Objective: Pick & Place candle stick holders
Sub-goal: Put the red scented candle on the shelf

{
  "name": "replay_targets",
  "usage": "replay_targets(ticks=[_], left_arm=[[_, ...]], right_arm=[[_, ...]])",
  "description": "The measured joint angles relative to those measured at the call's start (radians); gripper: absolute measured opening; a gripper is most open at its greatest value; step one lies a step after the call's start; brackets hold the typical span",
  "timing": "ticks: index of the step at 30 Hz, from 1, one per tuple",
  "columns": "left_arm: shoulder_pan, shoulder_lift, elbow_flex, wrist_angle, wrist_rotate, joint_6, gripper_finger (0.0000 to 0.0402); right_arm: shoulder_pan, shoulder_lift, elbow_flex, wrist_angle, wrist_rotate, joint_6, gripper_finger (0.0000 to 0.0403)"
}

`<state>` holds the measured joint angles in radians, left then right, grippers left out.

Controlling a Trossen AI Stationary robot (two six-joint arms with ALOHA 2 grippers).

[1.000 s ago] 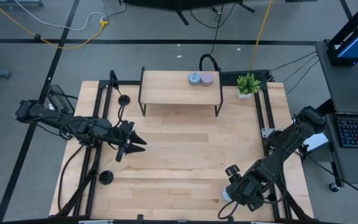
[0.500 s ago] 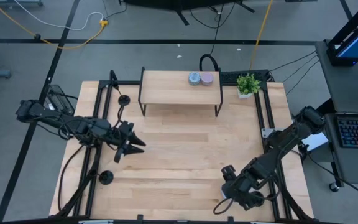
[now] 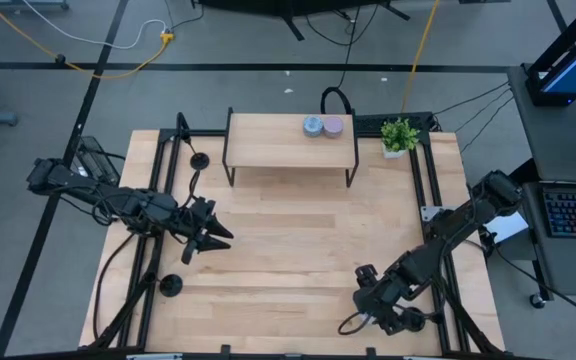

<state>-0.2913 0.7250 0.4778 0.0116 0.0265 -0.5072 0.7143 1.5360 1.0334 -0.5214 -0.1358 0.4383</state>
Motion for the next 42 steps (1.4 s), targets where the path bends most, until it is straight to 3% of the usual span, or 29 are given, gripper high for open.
replay_targets(ticks=[10,28,42], left_arm=[[0.0,0.0,0.0,0.0,0.0,0.0,0.0159],[0.0,0.0,0.0,-0.009,0.0,-0.001,0.0159],[0.0,0.0,0.0,-0.01,0.001,-0.003,0.0159]], right_arm=[[0.0,0.004,-0.019,0.025,0.014,0.048,0.0353],[0.021,0.166,-0.019,0.054,0.006,0.063,0.0353],[0.021,0.176,-0.019,0.061,0.035,0.04,0.0352]])
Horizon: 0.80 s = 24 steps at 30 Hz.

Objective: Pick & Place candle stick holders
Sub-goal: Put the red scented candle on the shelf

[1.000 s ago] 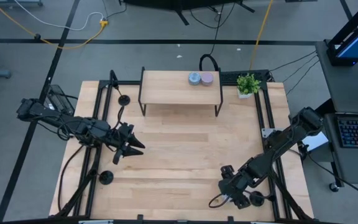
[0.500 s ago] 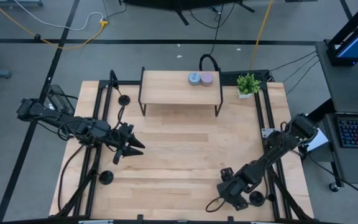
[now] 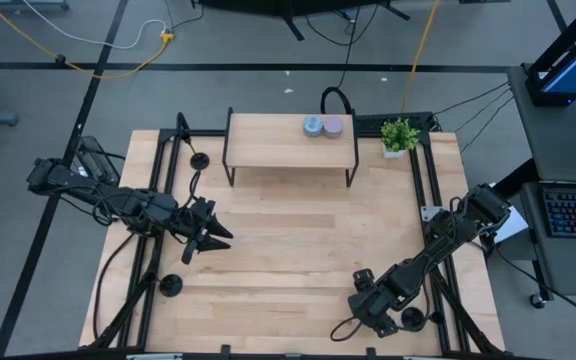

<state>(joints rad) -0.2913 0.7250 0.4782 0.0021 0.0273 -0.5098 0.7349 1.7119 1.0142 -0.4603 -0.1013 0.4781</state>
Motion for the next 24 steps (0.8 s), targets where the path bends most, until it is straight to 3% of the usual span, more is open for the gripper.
replay_targets(ticks=[11,24], left_arm=[[0.0,0.0,0.0,-0.007,0.0,0.0,0.0159],[0.0,0.0,0.0,-0.006,-0.001,0.0,0.0159]], right_arm=[[-0.001,0.0,0.0,-0.025,-0.001,-0.019,0.0314],[-0.009,0.0,0.0,-0.027,-0.004,-0.019,0.0312]])
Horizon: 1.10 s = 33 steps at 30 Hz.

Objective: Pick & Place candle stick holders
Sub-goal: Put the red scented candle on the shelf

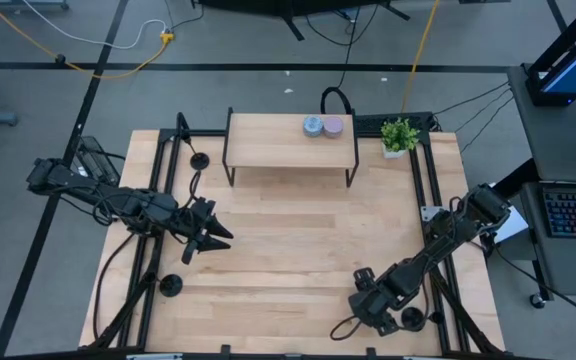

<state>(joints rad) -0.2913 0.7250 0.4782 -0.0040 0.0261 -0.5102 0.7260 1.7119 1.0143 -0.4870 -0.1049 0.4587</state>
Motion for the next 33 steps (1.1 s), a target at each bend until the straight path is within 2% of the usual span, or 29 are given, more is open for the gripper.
replay_targets(ticks=[28,33], left_arm=[[0.0,0.0,0.0,0.0,-0.001,0.0,0.0159],[0.0,0.0,0.0,0.0,-0.001,0.0,0.0159]], right_arm=[[-0.034,-0.001,0.022,-0.011,0.0,-0.003,0.0312],[-0.047,-0.035,0.022,-0.022,-0.001,-0.003,0.0312]])
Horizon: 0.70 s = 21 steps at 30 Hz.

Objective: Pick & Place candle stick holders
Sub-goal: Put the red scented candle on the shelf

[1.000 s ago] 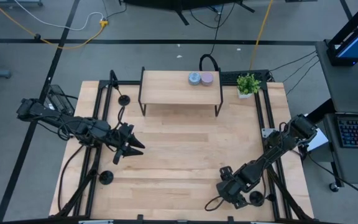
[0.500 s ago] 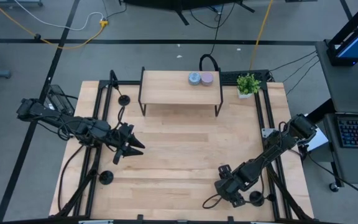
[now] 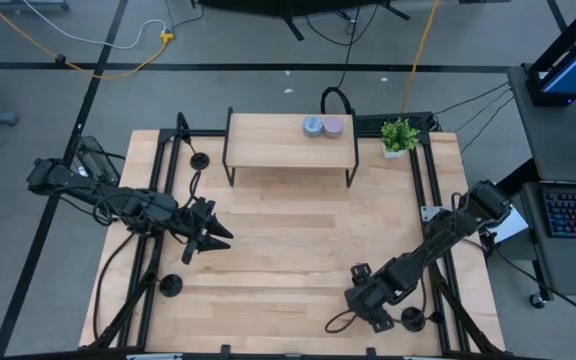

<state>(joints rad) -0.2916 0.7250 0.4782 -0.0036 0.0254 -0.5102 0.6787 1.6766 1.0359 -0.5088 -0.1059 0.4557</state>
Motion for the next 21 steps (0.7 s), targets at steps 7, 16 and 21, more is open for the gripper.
replay_targets(ticks=[7,16,21], left_arm=[[0.0,0.0,0.0,0.0,0.0,0.003,0.0159],[0.0,0.0,0.0,0.0,-0.001,0.012,0.0159],[0.0,0.0,0.0,0.0,-0.001,0.018,0.0159]], right_arm=[[-0.07,-0.103,0.0,-0.004,0.003,-0.009,0.0312],[-0.214,-0.238,0.019,-0.02,0.012,-0.108,0.0312],[-0.322,-0.273,0.106,-0.069,0.041,-0.242,0.0312]])
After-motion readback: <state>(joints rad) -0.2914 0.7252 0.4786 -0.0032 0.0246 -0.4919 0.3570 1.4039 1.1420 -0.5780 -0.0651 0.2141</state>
